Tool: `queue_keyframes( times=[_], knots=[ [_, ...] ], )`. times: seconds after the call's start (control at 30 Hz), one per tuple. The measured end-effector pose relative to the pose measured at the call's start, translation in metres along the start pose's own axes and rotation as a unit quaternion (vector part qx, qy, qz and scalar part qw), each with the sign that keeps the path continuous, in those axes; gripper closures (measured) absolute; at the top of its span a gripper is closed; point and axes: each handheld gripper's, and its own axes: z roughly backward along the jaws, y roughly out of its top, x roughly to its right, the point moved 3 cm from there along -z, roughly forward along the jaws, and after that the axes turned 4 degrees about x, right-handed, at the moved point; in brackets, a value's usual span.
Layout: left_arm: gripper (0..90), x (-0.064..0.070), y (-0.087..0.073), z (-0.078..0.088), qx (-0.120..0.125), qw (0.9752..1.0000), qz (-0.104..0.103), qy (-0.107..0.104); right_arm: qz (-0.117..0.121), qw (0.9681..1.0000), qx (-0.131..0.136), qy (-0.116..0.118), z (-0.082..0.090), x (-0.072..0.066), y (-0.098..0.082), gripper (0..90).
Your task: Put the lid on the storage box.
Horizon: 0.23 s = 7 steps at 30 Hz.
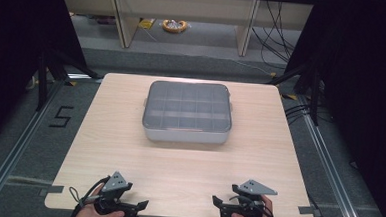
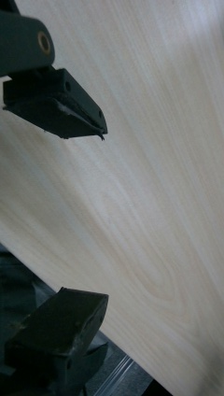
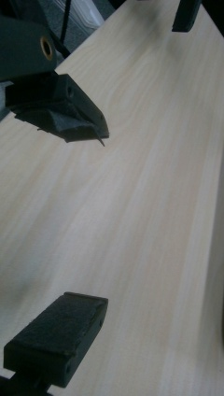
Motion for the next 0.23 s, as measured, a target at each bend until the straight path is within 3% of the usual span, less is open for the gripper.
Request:
queue_keyframes(
  times=[0.17,0.23],
  knots=[
    [15.1,0.0010,-0.0021,0.0007,-0.001,1.0000,0.008,0.003,0.000,0.9999,-0.009,0.012,0.0043,-0.0027,-0.0090,16.6],
    [15.1,0.0010,-0.0024,0.0013,0.000,1.0000,0.008,0.003,-0.004,0.9998,-0.017,0.003,0.0078,-0.0034,-0.0106,16.6]
  ],
)
